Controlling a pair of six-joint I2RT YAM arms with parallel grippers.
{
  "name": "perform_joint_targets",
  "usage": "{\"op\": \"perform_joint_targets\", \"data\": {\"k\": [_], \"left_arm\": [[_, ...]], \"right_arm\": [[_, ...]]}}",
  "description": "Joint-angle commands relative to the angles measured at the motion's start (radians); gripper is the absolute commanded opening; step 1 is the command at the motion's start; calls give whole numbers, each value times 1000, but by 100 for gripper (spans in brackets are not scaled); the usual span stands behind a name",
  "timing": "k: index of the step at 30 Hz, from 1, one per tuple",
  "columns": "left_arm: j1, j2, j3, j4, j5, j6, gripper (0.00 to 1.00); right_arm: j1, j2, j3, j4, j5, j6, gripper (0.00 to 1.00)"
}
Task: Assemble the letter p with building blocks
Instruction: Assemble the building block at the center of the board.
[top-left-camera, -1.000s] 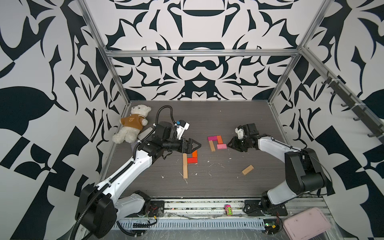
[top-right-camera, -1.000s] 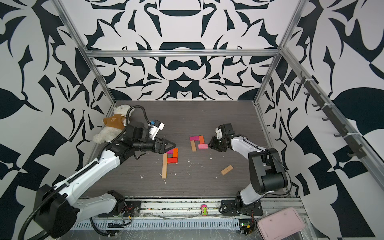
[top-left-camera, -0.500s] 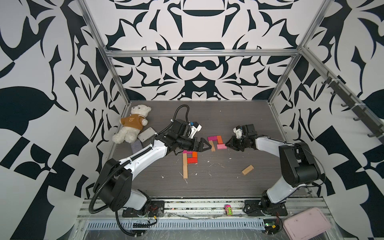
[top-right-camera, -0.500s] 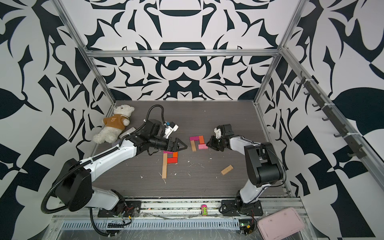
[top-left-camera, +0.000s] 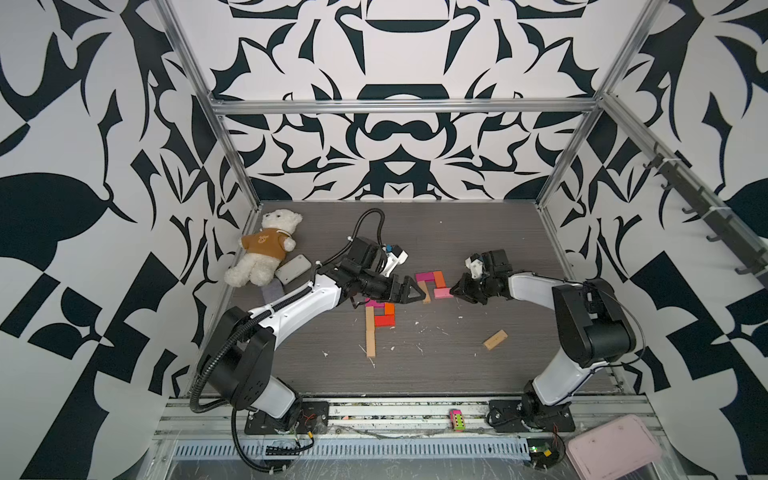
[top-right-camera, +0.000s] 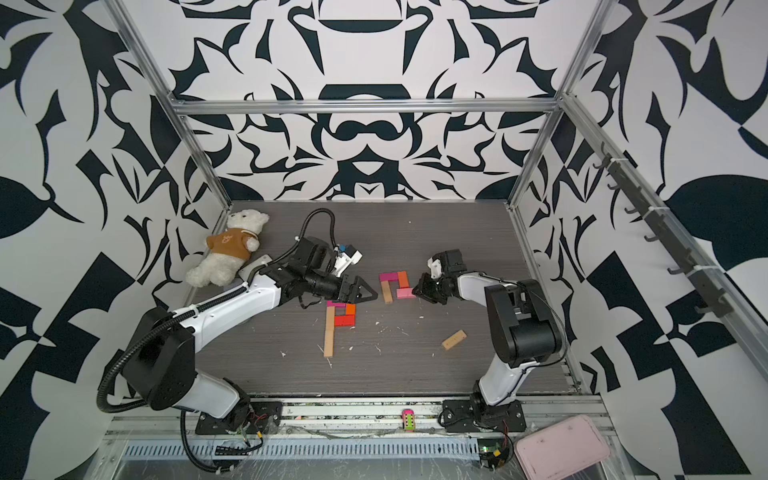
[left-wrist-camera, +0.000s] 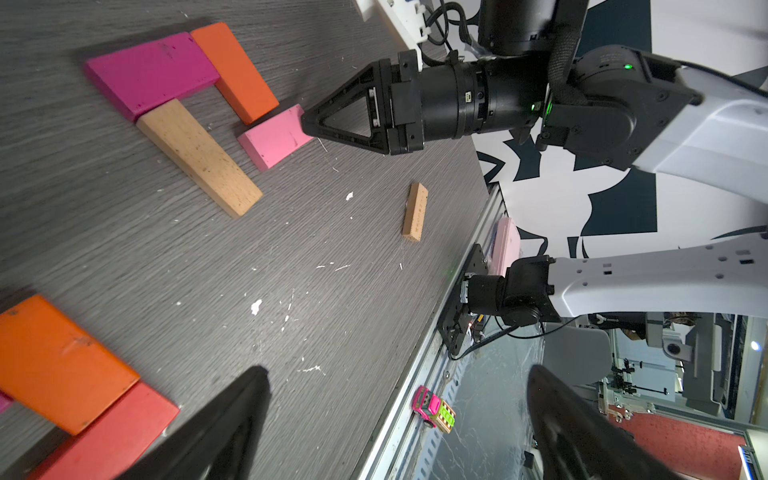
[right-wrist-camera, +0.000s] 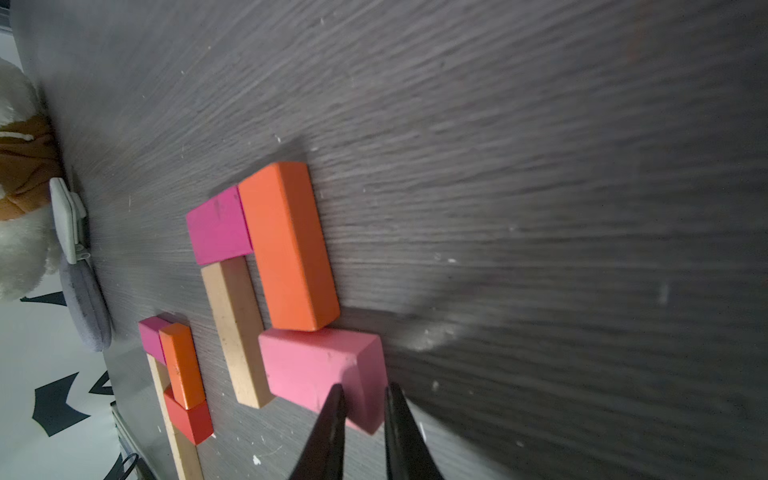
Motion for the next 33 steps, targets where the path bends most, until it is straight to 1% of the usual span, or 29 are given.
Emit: {"op": "perform_joint_targets", "data": {"k": [1,13,33], "left_arm": [[-2,12,9,-25,21,16,99],[-2,18,6,-27,22,14,99],[-2,26,6,-22,28,7,99]], "right_arm": [[-1,12,30,-3,-5,-10,20],[19,18,56,-33,31,-41,20],[53,48,86,-38,43,-50,20]]}}
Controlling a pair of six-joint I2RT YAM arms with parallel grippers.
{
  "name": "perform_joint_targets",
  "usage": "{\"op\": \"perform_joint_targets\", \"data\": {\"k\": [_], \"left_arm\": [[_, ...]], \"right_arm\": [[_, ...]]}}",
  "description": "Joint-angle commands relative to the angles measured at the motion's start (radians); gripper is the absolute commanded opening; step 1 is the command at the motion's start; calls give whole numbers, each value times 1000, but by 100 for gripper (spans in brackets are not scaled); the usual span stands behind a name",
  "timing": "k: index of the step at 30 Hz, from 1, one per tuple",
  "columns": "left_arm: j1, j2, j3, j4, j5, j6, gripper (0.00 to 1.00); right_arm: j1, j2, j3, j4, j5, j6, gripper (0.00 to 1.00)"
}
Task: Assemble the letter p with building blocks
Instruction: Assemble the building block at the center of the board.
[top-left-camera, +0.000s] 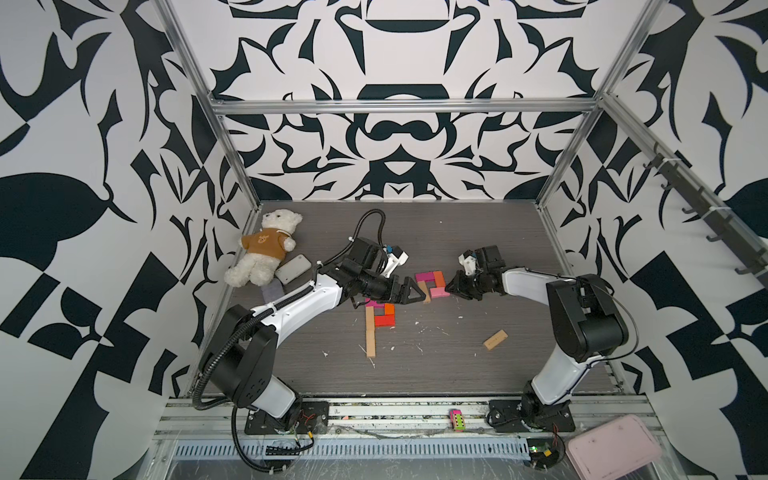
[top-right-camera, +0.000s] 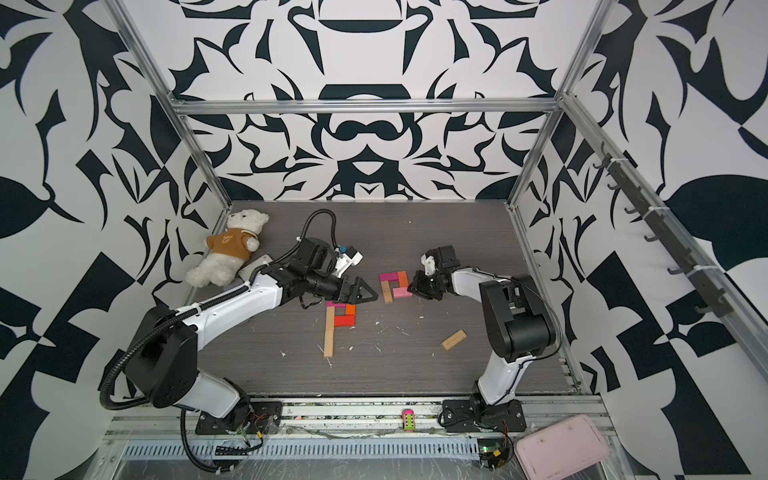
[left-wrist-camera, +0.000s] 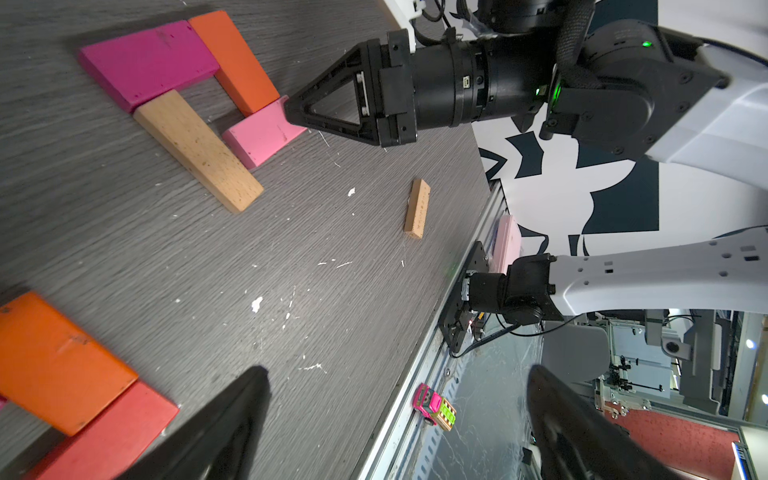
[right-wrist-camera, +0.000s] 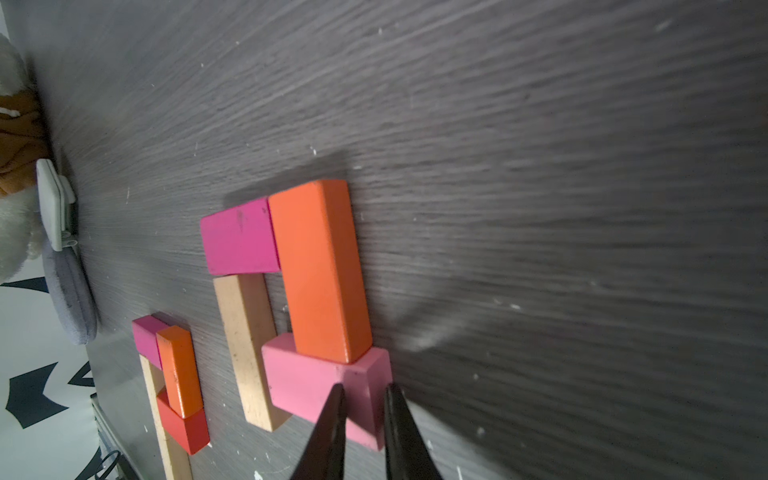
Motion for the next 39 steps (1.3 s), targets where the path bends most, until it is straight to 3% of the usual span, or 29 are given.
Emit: {"op": "perform_joint_targets", "data": {"k": [1,27,39], "left_arm": [[-2,13,6,-19,23,6,99],[-1,22,1,-12,26,-3,99],[-3,12,0,-1,12,-24,99]], "right_arm": [[9,3,21,-18,20,-17,20],[38,32,45,-35,18,-35,20],[31,-45,34,-44,49,-19,25]]}}
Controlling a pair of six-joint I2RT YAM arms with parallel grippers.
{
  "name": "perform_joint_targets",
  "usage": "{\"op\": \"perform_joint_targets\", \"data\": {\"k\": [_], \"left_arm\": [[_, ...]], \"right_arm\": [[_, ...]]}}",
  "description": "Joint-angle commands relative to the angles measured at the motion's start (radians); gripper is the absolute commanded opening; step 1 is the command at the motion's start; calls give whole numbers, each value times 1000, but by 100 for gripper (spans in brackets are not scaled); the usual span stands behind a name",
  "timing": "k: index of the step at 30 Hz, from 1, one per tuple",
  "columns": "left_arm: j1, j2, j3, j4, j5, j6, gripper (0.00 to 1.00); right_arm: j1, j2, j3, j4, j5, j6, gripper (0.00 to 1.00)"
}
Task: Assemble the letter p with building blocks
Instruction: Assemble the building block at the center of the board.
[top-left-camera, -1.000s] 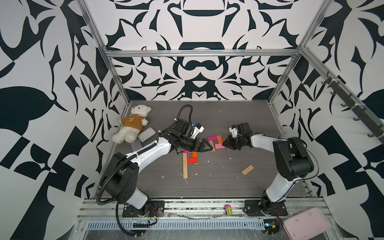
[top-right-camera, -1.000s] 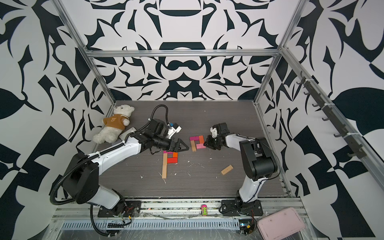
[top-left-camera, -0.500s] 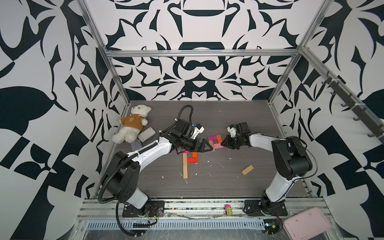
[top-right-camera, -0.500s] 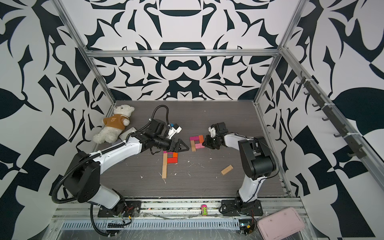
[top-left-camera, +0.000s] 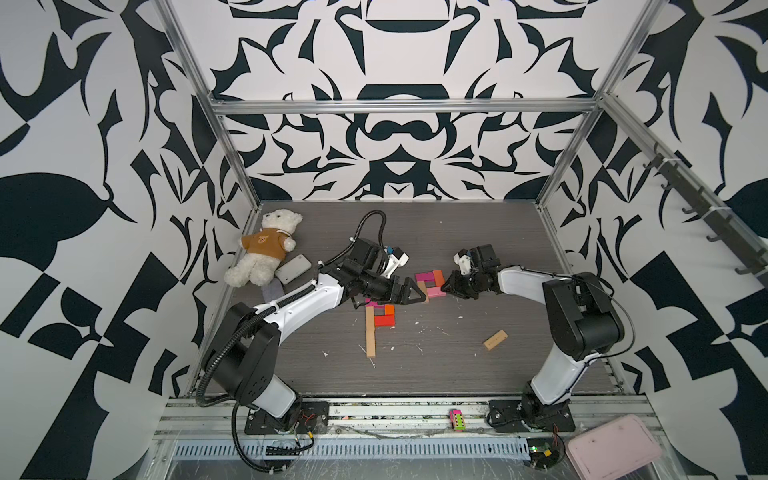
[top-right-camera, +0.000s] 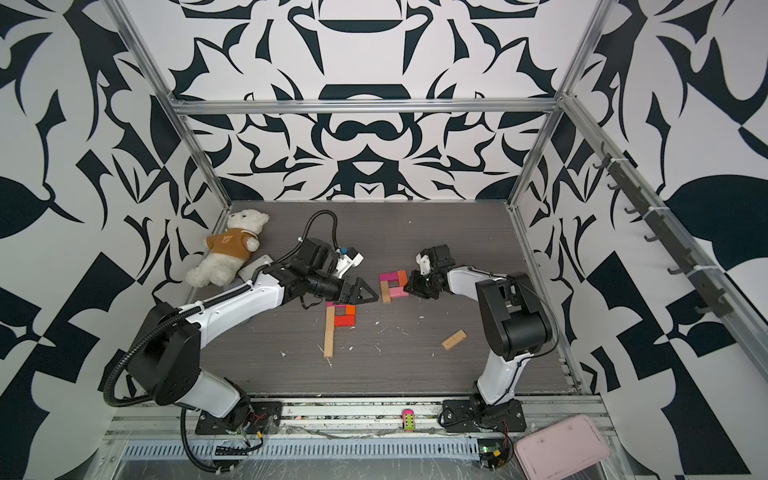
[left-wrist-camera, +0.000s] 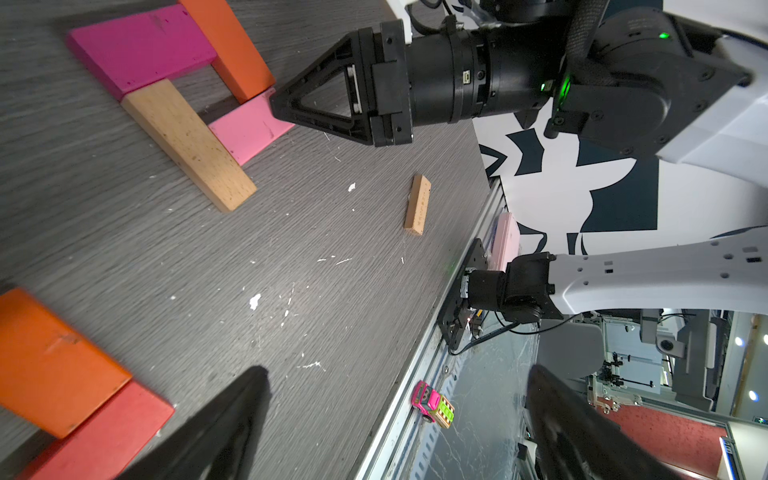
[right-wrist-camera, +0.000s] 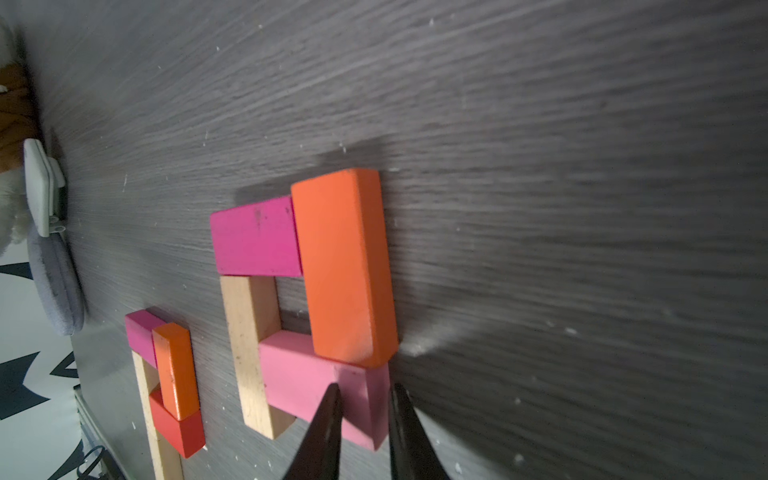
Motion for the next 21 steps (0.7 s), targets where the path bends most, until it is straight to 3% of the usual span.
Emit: {"op": "perform_joint_targets", "data": {"k": [1,7,13,21], "left_arm": [[-2,-11,-2,12,-4,-29,99],[-2,1,13,71,-44,-118,99],[-1,71,45,112,-120,-241,99],[-2,242,156,174,-130,-362,99]], "right_arm": [[-5,-67,12,-29,25,3,26],[-55,-119,36,-2,-28,48,34],[-93,-60,65,52,-83,94,43],[-95,48,106,120,-145,132,44]]}}
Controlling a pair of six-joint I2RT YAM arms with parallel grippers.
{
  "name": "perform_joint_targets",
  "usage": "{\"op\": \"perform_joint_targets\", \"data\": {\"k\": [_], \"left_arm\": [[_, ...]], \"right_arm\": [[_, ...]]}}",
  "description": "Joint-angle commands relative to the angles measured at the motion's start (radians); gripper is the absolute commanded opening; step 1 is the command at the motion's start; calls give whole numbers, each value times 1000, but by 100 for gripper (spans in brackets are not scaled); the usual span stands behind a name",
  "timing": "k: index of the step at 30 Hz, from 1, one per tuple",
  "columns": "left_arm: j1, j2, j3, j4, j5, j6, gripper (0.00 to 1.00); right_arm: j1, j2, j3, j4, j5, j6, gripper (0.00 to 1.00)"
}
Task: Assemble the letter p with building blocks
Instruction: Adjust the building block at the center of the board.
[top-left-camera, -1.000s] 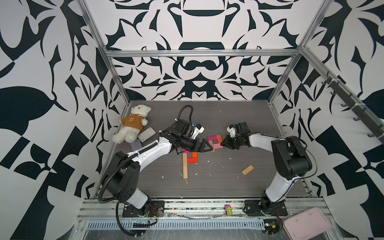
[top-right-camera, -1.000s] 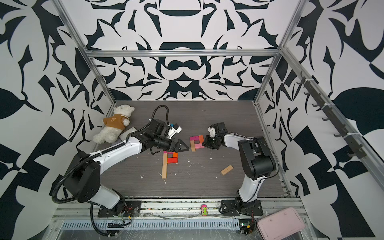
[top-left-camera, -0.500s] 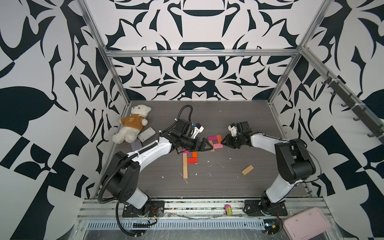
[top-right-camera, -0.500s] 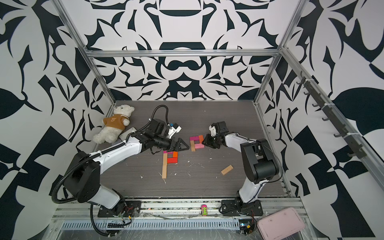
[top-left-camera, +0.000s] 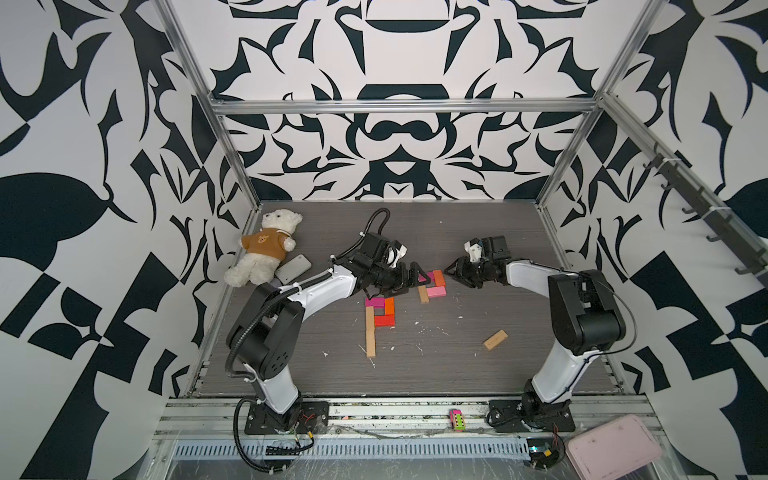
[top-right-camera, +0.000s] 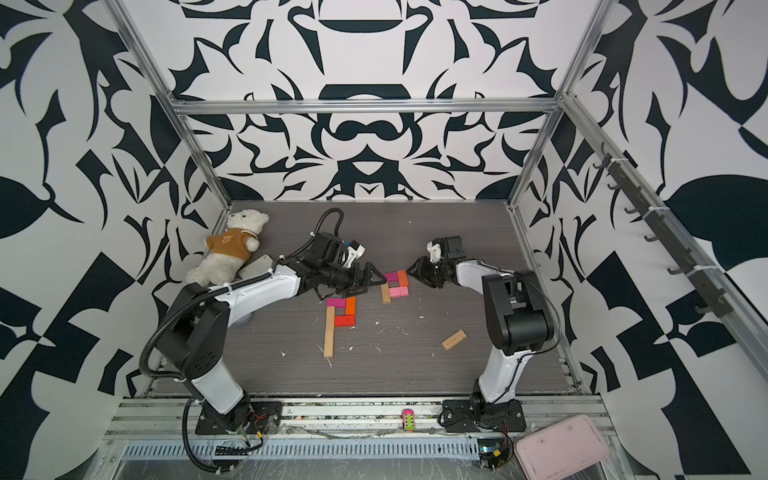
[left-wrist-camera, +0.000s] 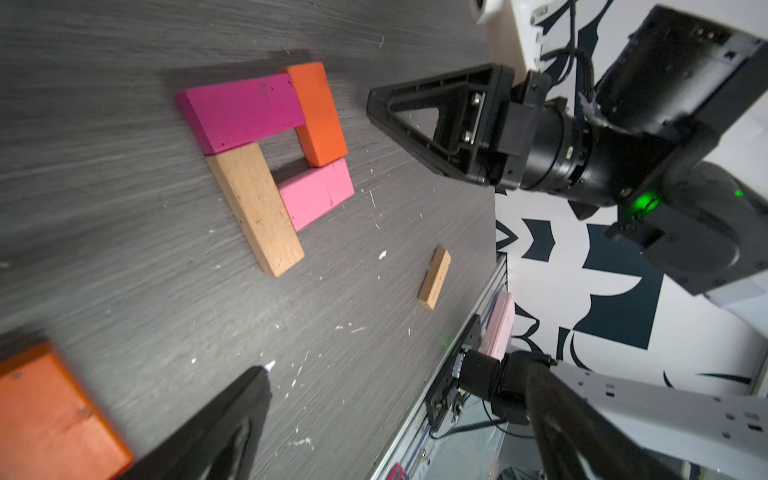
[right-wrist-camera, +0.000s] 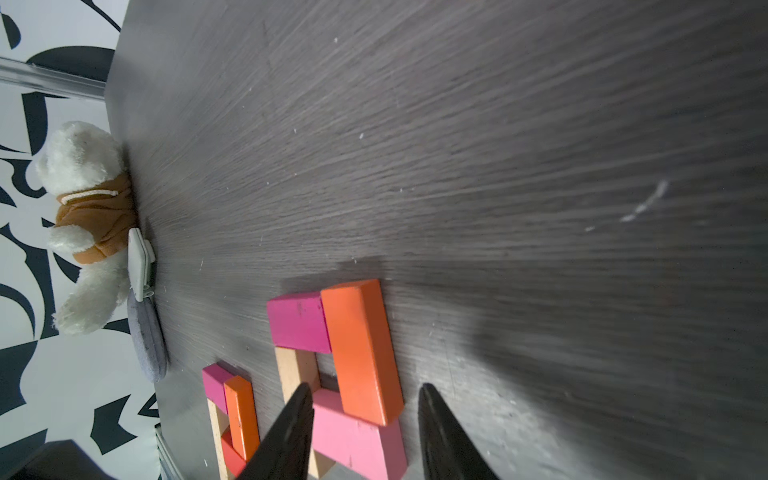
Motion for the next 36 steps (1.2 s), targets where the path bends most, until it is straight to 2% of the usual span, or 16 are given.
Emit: {"op": "perform_joint_targets", "data": {"k": [1,6,22,36], "left_arm": [[-2,62,62,37,-10,-67,99],[3,148,113,41,-21,-111,99],[19,296,209,46,-17,-177,99],[19,311,208,55,-15,-187,99]], "right_arm": [[3,9,45,39,-49,19,44],[2,43,53,48,-66,16,42],[11,75,36,100,-91,38,37],[37,81,36,46,-53,8,33]]}}
